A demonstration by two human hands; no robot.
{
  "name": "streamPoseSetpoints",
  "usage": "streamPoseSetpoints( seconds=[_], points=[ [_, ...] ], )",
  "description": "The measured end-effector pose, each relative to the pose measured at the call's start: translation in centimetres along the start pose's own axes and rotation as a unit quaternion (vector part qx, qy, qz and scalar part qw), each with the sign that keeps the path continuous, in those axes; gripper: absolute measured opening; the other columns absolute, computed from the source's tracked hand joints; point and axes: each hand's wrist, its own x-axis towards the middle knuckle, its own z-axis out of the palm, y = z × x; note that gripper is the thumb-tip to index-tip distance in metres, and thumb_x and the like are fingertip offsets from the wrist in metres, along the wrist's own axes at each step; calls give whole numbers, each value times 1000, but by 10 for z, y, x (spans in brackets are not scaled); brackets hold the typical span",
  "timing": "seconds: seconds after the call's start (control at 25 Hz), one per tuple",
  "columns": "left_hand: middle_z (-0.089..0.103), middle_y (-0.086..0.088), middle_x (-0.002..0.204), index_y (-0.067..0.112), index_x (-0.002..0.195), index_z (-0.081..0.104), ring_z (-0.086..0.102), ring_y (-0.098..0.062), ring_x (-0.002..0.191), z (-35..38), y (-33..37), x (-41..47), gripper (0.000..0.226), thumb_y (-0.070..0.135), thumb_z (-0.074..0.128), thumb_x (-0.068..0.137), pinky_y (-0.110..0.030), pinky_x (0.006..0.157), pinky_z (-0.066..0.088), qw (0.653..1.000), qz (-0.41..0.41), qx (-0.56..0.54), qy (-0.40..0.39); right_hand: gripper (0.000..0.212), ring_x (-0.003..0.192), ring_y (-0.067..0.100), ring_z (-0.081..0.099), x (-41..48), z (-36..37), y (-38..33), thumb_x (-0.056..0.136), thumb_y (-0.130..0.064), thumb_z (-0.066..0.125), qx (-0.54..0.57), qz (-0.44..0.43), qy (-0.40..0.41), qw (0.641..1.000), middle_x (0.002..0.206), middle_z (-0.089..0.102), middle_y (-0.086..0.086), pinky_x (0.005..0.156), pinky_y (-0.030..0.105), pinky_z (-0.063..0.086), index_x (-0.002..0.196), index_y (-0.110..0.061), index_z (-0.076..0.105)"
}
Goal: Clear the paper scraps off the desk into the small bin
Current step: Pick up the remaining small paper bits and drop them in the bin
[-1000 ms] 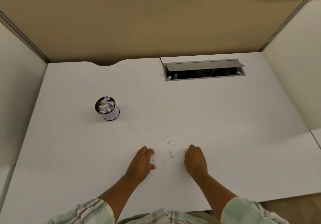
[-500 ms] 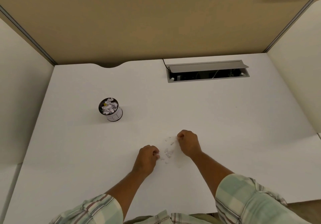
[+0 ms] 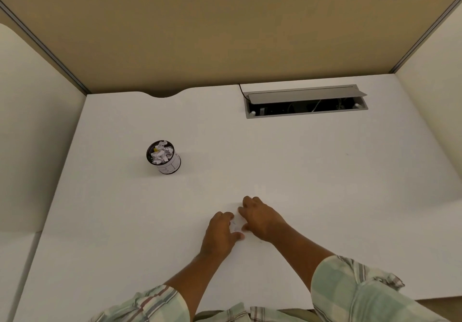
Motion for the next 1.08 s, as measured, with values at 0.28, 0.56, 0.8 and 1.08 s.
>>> streamPoseSetpoints(
  seconds=[0.28,0.56,0.8,1.08],
  points=[
    [64,2,109,17,113,66,56,-10,92,14,4,1,30,26,76,87,-14,79,42,999,14,39,33,18,102,25,58,-16,16,-12,95,-11,62,75,61,28,995,116,54,9,77,30,51,113,-10,63],
    [65,0,72,13,76,71,57,-11,67,19,13,2,24,19,61,97,-18,64,44,998,-20,27,49,15,83,23,58,-9,17,-24,97,-3,51,93,99,21,991,106,61,13,70,27,37,96,-7,66],
    [59,-1,70,17,67,59,48,-11,66,16,16,4,30,9,59,95,-18,59,37,999,-21,37,25,20,96,25,69,-1,13,-22,96,-3,53,149,131,-16,980,105,72,12,82,28,52,101,-5,71],
    [75,-5,87,10,85,76,61,-11,70,-16,4,6,13,6,65,91,-9,58,42,999,19,25,7,14,71,25,75,0,-4,-22,90,-7,61,290,158,7,944,81,75,10,68,30,61,83,-7,73]
  ],
)
